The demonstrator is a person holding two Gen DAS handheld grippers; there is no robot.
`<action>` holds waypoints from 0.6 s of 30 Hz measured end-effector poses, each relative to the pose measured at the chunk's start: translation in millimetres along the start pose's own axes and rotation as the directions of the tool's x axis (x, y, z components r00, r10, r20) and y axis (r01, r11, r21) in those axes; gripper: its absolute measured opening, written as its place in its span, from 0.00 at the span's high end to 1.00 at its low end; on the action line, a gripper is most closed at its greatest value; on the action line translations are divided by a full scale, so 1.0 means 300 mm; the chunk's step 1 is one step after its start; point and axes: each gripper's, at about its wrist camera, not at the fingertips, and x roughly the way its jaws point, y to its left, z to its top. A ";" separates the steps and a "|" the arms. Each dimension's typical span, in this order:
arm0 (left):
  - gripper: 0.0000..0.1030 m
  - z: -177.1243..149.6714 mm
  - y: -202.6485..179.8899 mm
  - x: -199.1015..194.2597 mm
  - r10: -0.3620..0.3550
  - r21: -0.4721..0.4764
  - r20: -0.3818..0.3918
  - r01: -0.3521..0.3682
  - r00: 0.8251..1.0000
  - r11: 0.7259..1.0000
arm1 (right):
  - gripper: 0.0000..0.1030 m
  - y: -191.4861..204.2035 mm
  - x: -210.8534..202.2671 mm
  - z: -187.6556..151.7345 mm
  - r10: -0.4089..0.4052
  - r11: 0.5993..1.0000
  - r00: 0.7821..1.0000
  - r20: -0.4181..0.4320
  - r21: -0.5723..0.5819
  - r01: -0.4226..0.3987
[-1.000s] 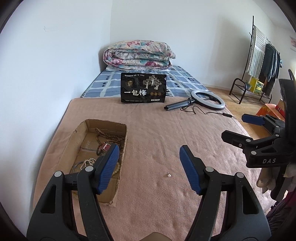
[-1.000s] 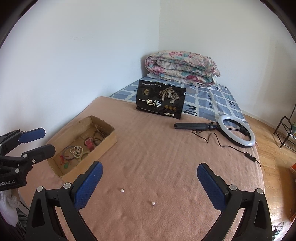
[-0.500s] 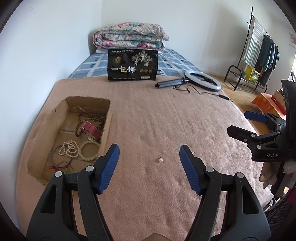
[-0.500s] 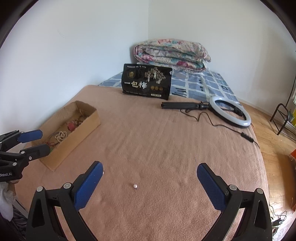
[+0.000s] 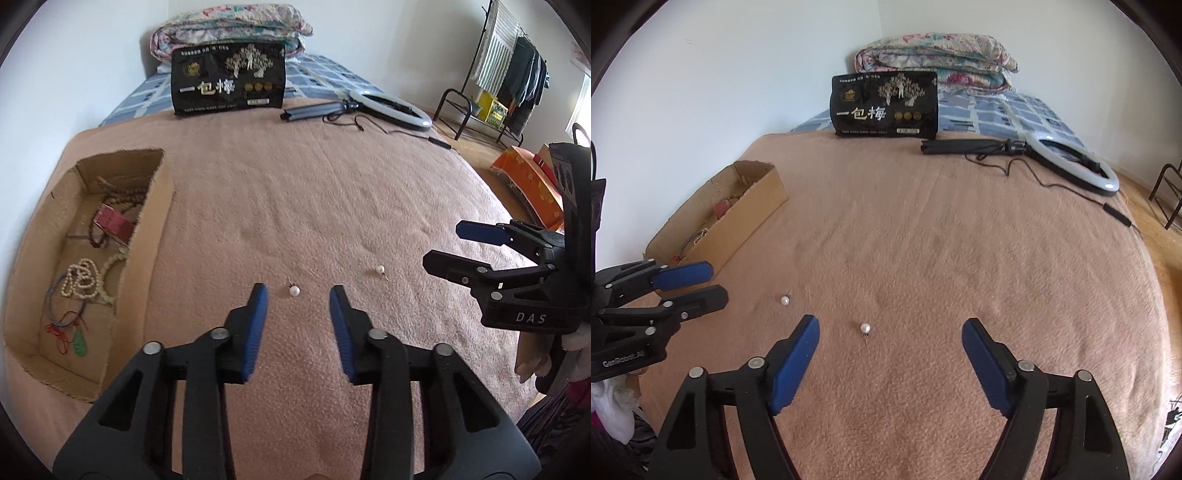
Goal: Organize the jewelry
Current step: 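Lower left tool onto a pearl earring and close on it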
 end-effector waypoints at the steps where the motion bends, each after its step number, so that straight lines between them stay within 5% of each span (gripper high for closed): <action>1: 0.68 0.001 0.003 0.020 -0.006 -0.009 -0.011 0.006 1.000 1.000 | 0.27 0.002 0.011 -0.006 0.007 1.000 1.000 -0.010 0.002 -0.007; 12: 0.77 -0.002 0.013 0.163 -0.028 -0.042 -0.092 0.024 0.995 0.999 | 0.54 0.011 0.124 -0.052 0.057 0.998 0.995 -0.078 0.005 -0.057; 18: 0.77 -0.003 0.003 0.197 -0.019 -0.029 -0.106 0.016 0.994 0.999 | 0.60 0.018 0.158 -0.044 0.081 0.997 0.992 -0.093 0.001 -0.081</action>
